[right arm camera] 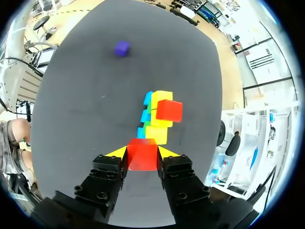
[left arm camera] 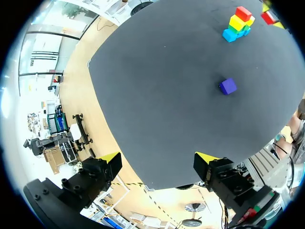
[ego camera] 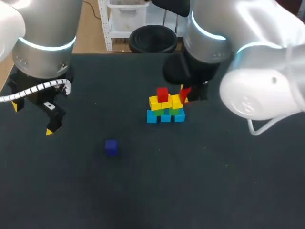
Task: Place the blue cubes, place green cubes on the blue cubes, place the yellow cubes on the green cubes, then place the red cubes on the yellow cubes, and place purple cube on the red cubes.
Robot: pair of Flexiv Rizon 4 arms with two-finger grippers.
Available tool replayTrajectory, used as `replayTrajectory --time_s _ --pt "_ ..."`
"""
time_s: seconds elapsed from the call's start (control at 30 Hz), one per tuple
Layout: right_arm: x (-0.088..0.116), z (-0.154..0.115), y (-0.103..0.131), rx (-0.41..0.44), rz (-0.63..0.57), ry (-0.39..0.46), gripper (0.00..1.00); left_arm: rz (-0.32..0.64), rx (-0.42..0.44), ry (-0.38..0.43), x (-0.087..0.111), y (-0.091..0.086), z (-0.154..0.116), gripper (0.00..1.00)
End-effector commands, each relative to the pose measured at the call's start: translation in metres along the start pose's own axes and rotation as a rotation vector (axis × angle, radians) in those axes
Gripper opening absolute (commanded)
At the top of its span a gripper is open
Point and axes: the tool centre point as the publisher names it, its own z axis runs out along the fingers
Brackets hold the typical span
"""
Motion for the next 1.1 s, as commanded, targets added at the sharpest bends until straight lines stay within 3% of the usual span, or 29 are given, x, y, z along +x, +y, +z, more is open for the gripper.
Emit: replayTrajectory --time_s 0.03,0.37,1.1 --pt "-0.002 0.005 -0.013 -0.028 -0.005 -0.005 0.00 0.002 0.001 0.000 0.000 0.001 0.000 1.00" --pt "-0.015 0.011 -0.026 -0.052 -0.035 -0.011 0.00 0.002 0.001 0.000 0.000 0.001 0.000 1.00" --pt "-0.013 0.024 -0.023 -0.100 0.052 -0.006 0.00 0.002 0.001 0.000 0.000 0.001 0.000 1.00"
